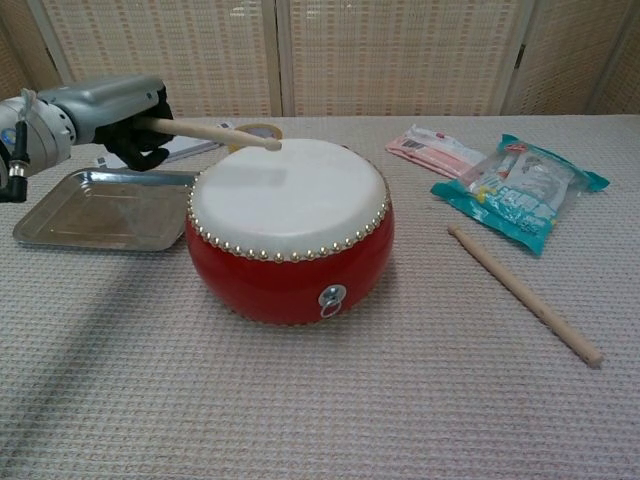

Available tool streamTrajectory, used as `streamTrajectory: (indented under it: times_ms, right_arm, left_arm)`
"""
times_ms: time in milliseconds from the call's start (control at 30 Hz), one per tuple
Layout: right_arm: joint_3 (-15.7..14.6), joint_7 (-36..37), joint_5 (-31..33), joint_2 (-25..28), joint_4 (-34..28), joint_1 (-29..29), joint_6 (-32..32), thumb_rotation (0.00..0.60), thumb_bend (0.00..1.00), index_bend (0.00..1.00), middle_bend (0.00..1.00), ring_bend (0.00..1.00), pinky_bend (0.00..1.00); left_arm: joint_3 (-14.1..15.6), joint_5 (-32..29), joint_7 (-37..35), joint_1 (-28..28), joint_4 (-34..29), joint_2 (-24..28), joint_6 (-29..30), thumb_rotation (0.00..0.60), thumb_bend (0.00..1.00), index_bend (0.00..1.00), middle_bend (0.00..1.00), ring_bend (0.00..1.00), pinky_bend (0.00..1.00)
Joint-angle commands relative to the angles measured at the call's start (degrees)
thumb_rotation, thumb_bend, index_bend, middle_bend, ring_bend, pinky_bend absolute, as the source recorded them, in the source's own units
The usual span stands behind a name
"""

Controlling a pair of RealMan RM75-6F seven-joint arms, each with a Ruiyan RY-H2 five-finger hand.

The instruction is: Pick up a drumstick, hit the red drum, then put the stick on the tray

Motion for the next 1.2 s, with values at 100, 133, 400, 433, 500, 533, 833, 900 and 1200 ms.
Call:
streamTrajectory:
  times_ms: [100, 133, 400, 433, 500, 533, 833, 900, 1200]
  right_arm:
    - [0.0, 0.1, 0.1, -0.1, 0.3, 0.1, -0.2, 0.600, 0.09, 0.05, 0.09, 0.05, 0.20]
    - [0.0, 0.2, 0.2, -0.2, 0.3, 0.1, -0.3, 0.600, 0.09, 0.05, 0.09, 0.05, 0.20]
    - [0.1, 0.2, 0.4, -0.1, 0.6, 0.1, -0.3, 0.600, 0.09, 0.05, 0.09, 0.05, 0.20]
    - [0.1, 0.1, 0.4, -0.1, 0.5, 0.1, -0.3, 0.600, 0.09, 0.05, 0.09, 0.05, 0.20]
    - [0.1, 0.1, 0.3, -0.1, 0.5, 0.0, -0.1, 0.600, 0.09, 0.05, 0.09, 0.05, 0.20]
    - [0.1, 0.1, 0.3, 0.0, 0.5, 0.0, -0.1, 0.600, 0.09, 0.05, 0.09, 0.05, 0.20]
    - [0.3, -0.4, 0.1, 0.5, -0.1, -0.2, 0.5, 0.600, 0.09, 0.05, 0.09, 0.05, 0.20]
    - [0.4, -0.5, 0.2, 0.7, -0.1, -0.1, 0.4, 0.600, 0.09, 0.05, 0.09, 0.05, 0.20]
    - [0.7, -0.4, 0.8, 0.9, -0.1, 0.4, -0.5, 0.600, 0.09, 0.05, 0.09, 0.05, 0.20]
  left_arm:
    - [-2.5, -1.6, -11.6, 1.2, -4.4, 3.5, -4.2, 0.600, 0.79, 1.00, 1.00, 1.00, 1.00]
    - [-1.6, -0.9, -10.4, 0.8, -3.7, 3.3, -4.5, 0.600, 0.79, 1.00, 1.00, 1.00, 1.00]
    - [6.1, 5.5, 7.6, -2.1, 5.2, -1.3, -2.0, 0.600, 0.79, 1.00, 1.00, 1.00, 1.00]
    - [6.1, 5.1, 8.2, -2.1, 5.1, -1.3, -2.0, 0.600, 0.79, 1.00, 1.00, 1.00, 1.00]
    - [5.4, 4.3, 8.1, -1.8, 4.1, -1.3, -1.1, 0.600, 0.79, 1.00, 1.00, 1.00, 1.00]
    - [4.9, 4.0, 7.4, -1.5, 3.5, -1.1, -0.6, 0.600, 0.79, 1.00, 1.00, 1.00, 1.00]
    - [-1.8, -0.8, -8.0, 1.2, -0.6, 3.6, -1.9, 0.600, 0.78, 1.00, 1.00, 1.00, 1.00]
    - [-2.5, -1.8, -9.5, 1.3, 1.6, 3.6, -2.2, 0.600, 0.78, 1.00, 1.00, 1.00, 1.00]
    - [-2.1, -4.7, -14.0, 0.4, 17.7, -0.1, -8.6, 0.600, 0.78, 1.00, 1.00, 1.00, 1.00]
